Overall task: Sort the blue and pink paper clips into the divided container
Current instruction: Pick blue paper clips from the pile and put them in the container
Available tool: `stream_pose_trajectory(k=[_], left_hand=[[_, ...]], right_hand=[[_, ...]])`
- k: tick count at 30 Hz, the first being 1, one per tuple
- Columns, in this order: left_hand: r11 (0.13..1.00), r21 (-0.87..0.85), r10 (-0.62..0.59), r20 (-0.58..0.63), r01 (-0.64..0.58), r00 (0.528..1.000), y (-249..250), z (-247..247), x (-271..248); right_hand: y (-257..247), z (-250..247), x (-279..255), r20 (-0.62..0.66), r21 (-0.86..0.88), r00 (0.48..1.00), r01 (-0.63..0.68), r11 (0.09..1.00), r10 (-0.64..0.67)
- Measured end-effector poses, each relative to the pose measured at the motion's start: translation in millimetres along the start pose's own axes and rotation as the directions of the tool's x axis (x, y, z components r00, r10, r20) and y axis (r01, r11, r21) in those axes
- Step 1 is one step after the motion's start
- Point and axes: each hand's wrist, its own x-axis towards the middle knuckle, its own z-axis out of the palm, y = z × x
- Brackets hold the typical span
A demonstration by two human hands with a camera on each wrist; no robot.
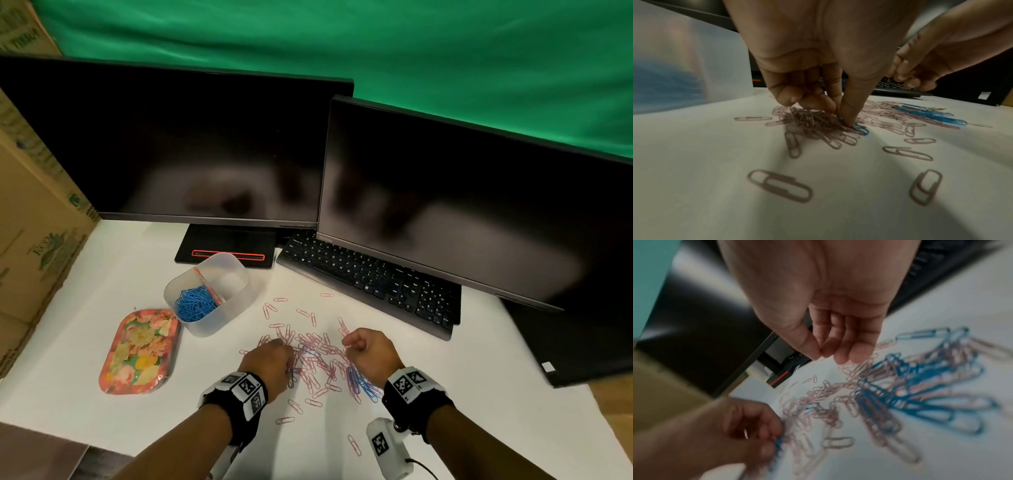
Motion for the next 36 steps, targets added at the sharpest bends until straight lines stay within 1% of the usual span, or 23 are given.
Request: stream_pose_trajectory(k=[2, 3, 5, 6, 7, 8, 10, 12, 14, 16, 17, 19, 21, 22, 23, 25, 28, 31, 32, 34, 35, 36], left_hand=[[1.000, -0.002, -0.013, 0.004, 0.013, 1.000, -1, 1, 1], [1.000, 0.001, -0.023, 0.002, 0.023, 1.000, 0, 0, 1], [0.998, 0.020, -0.057, -0.014, 0.057, 0.998, 2, -2, 1], [0.996, 0.027, -0.080, -0.014, 0.080, 0.997, 3, -2, 1], [0.994, 0.034, -0.104, -0.005, 0.104, 0.995, 3, -1, 2], [0.991, 0.045, -0.126, 0.012, 0.125, 0.992, 4, -1, 2], [0.986, 0.063, -0.156, 0.049, 0.152, 0.987, 5, 2, 3], [0.985, 0.064, -0.165, 0.051, 0.162, 0.985, 5, 3, 5], [0.985, 0.033, -0.170, 0.054, 0.168, 0.984, 4, 3, 6], [0.985, -0.044, -0.167, 0.052, 0.169, 0.985, 3, 2, 5], [0.981, -0.098, -0.163, 0.036, 0.166, 0.986, 2, 2, 5], [0.949, -0.278, -0.157, -0.008, 0.149, 0.988, 1, 2, 4], [0.864, -0.484, -0.169, -0.023, 0.137, 0.985, 0, 0, 3], [0.806, -0.576, -0.180, -0.012, 0.140, 0.984, 0, -2, 3], [0.728, -0.671, -0.184, 0.004, 0.139, 0.983, -1, -4, 2], [0.538, -0.834, -0.174, 0.033, 0.123, 0.984, -3, -7, 1], [0.368, -0.923, -0.105, 0.082, 0.115, 0.991, -4, -12, 0], [0.157, -0.977, -0.071, 0.138, 0.148, 0.988, -2, -21, -2], [0.106, -0.981, -0.070, 0.155, 0.162, 0.985, -2, -23, -3], [0.037, -0.981, -0.089, 0.184, 0.188, 0.979, -3, -23, -3], [0.007, -0.980, -0.102, 0.199, 0.200, 0.975, -4, -23, -2], [0.010, -0.977, -0.126, 0.211, 0.214, 0.969, -3, -21, 1]], right_hand=[[0, -2, -3, -0.047, -0.242, 0.999, -0.007, 0.970, -0.005], [1, -2, -5, -0.036, -0.359, 0.999, -0.017, 0.933, 0.005], [5, 5, -10, 0.000, -0.571, 0.999, -0.030, 0.821, 0.036], [9, 9, -12, 0.007, -0.637, 0.999, -0.029, 0.770, 0.044], [13, 14, -13, 0.009, -0.672, 0.999, -0.028, 0.740, 0.045], [19, 18, -12, 0.009, -0.677, 0.999, -0.023, 0.736, 0.039], [27, 22, -9, 0.005, -0.647, 0.999, -0.027, 0.762, 0.039], [31, 22, -5, 0.016, -0.601, 0.998, -0.035, 0.798, 0.055], [32, 18, -4, 0.056, -0.557, 0.997, -0.012, 0.830, 0.052], [33, 14, -4, 0.079, -0.503, 0.996, 0.006, 0.864, 0.039], [33, 10, -6, 0.079, -0.449, 0.996, 0.000, 0.893, 0.040], [34, 4, -8, 0.063, -0.320, 0.997, -0.024, 0.947, 0.046], [35, -1, -9, 0.052, -0.181, 0.996, -0.063, 0.981, 0.073], [34, -4, -9, 0.058, -0.090, 0.995, -0.081, 0.993, 0.086], [33, -8, -9, 0.079, 0.015, 0.992, -0.102, 0.995, 0.101], [26, -13, -9, 0.159, 0.228, 0.982, -0.141, 0.964, 0.106], [17, -15, -7, 0.222, 0.411, 0.972, -0.171, 0.895, 0.083], [11, -14, -3, 0.237, 0.511, 0.969, -0.190, 0.838, 0.076], [9, -14, -2, 0.234, 0.530, 0.969, -0.197, 0.825, 0.081], [5, -13, 1, 0.207, 0.522, 0.972, -0.203, 0.828, 0.108], [3, -12, 3, 0.185, 0.477, 0.975, -0.196, 0.857, 0.120], [3, -9, 5, 0.165, 0.401, 0.979, -0.180, 0.898, 0.122]])
